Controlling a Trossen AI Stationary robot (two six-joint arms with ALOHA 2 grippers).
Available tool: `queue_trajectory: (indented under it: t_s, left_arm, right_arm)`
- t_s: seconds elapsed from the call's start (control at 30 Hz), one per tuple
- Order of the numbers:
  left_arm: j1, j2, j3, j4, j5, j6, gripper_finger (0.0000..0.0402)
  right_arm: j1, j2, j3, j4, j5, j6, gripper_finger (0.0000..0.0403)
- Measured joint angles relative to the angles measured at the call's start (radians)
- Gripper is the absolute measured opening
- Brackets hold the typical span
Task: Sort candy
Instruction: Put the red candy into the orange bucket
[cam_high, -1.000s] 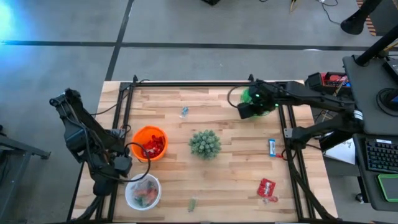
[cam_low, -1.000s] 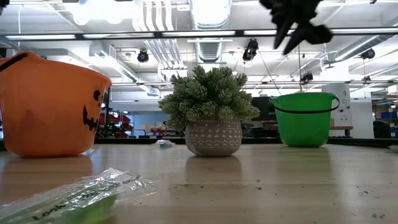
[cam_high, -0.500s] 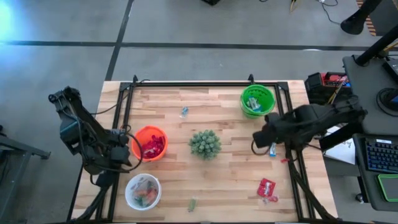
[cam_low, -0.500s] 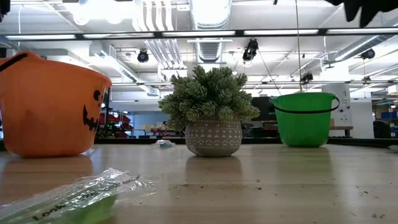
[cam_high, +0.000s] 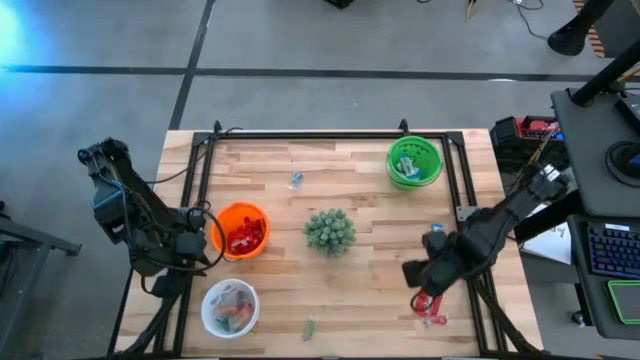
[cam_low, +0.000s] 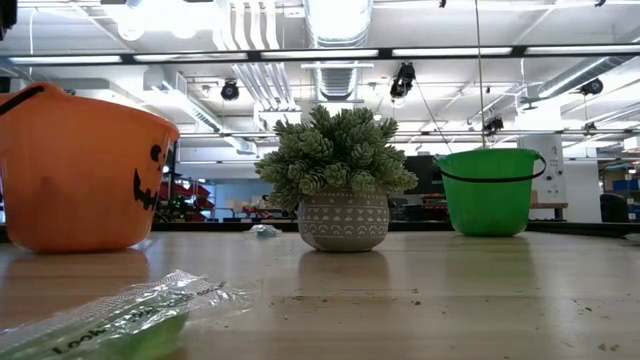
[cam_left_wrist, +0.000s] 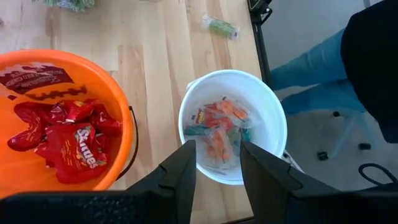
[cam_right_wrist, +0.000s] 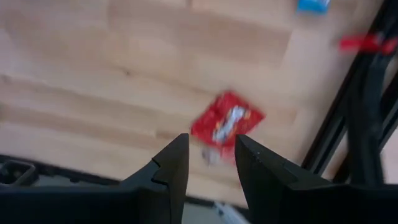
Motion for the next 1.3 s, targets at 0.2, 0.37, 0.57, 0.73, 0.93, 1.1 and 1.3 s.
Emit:
queue_trajectory:
  t_s: [0.2, 0.37, 0.57, 0.73, 0.93, 1.1, 1.3]
  left_arm:
    - [0.000, -0.001, 0.000, -0.001, 0.001, 0.046, 0.0107]
    - [0.000, -0.010, 0.000, -0.013, 0.002, 0.049, 0.0107]
    - [0.000, -0.019, 0.000, -0.013, 0.002, 0.045, 0.0107]
    - [0.000, -0.018, 0.000, -0.014, 0.002, 0.045, 0.0107]
    - [0.000, -0.020, 0.000, -0.016, 0.002, 0.059, 0.0107]
    - [0.000, -0.028, 0.000, -0.016, 0.008, 0.060, 0.0107]
    - [0.000, -0.036, 0.000, -0.015, 0.010, 0.056, 0.0107]
  right_arm:
    - [0.057, 0.087, -0.001, 0.060, -0.048, 0.103, 0.0150]
    - [0.068, 0.145, 0.001, 0.125, -0.124, 0.128, 0.0158]
    - [0.073, 0.212, 0.011, 0.154, -0.153, 0.121, 0.0145]
    - [0.075, 0.263, 0.008, 0.155, -0.153, 0.145, 0.0155]
    - [0.087, 0.288, -0.026, 0.177, -0.148, 0.215, 0.0174]
    - [0.131, 0.260, -0.103, 0.272, -0.068, 0.362, 0.0175]
    - [0.135, 0.259, -0.239, 0.418, -0.127, 0.380, 0.0175]
